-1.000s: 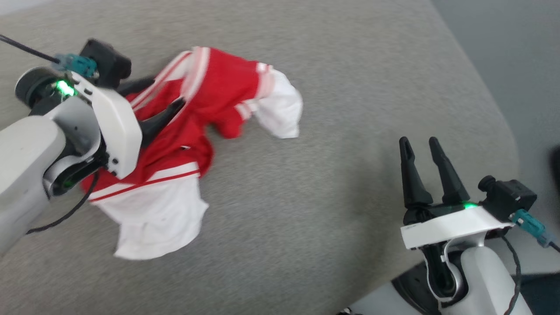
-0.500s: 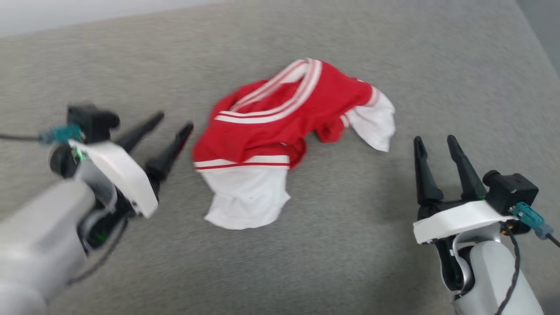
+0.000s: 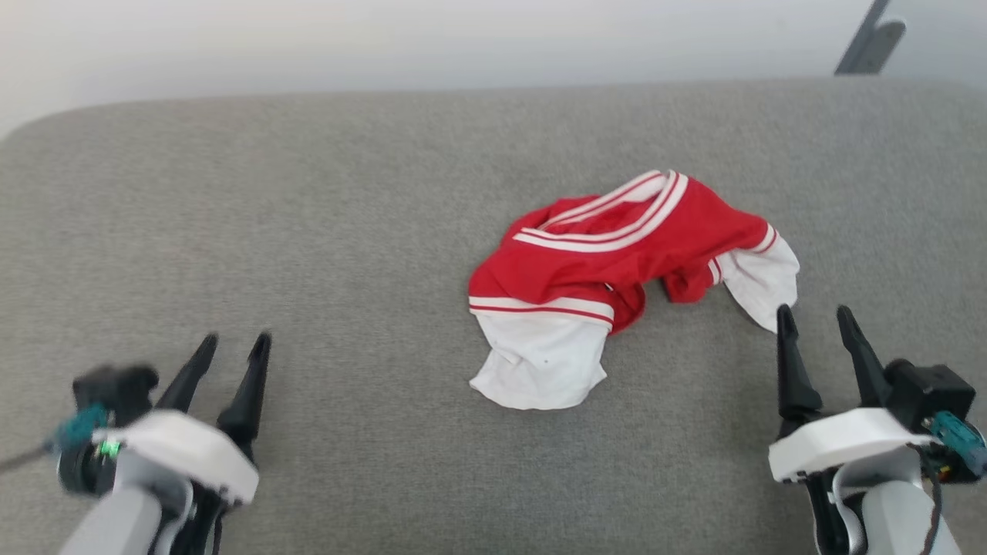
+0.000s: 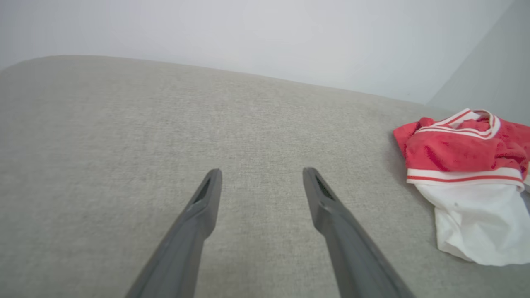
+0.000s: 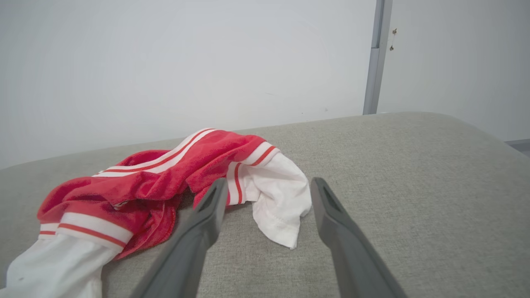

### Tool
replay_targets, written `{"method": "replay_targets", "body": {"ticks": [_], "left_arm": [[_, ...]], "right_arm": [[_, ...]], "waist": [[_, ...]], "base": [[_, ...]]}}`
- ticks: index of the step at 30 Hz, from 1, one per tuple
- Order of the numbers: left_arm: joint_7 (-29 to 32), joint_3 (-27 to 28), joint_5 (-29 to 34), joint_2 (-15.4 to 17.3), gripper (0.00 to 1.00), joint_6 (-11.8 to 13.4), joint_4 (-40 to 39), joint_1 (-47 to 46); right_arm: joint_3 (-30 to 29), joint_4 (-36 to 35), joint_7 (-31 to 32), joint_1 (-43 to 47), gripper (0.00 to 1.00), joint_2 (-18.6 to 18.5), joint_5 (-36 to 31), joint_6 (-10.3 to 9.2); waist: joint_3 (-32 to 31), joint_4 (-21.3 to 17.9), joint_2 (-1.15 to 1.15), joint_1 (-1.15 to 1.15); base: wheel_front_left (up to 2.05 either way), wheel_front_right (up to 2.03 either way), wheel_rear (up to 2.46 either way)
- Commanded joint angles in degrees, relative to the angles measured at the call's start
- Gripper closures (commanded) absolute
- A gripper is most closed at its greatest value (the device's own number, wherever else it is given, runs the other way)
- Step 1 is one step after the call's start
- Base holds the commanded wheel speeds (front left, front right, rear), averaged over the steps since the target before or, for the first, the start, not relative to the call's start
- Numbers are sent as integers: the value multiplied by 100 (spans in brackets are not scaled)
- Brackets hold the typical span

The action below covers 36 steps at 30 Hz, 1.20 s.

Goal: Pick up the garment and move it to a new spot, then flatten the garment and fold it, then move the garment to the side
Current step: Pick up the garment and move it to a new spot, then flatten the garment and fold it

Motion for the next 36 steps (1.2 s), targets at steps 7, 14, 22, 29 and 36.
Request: {"method": "replay_targets", "body": {"ticks": [7, 14, 22, 29, 36], "left_arm": [[-26, 1796, 1550, -746, 0, 82, -791, 1417], [-26, 2872, 2665, -1414, 0, -93, -1431, 2202], [-26, 3267, 3030, -1809, 0, -189, -1492, 2344], [-27, 3081, 2971, -1897, 0, -199, -1566, 2235], [-27, 2826, 2837, -1934, 0, -199, -1502, 1996]], "right_arm": [[-273, -48, -29, 271, 0, -7, -169, 0], [-474, -160, -29, 404, 0, -6, -211, 0], [-499, -77, -29, 401, 0, -5, -259, 0], [-424, 401, 932, -29, 0, -410, -481, 0], [21, 372, 2934, -771, 0, -1145, -12, 0]], "waist": [[-407, 221, 0, 0], [-502, 245, 0, 0], [-476, 218, 0, 0], [-307, 276, 0, 0], [116, 496, 0, 0]], "base": [[0, 0, 0], [0, 0, 0], [0, 0, 0], [0, 0, 0], [0, 0, 0]]}}
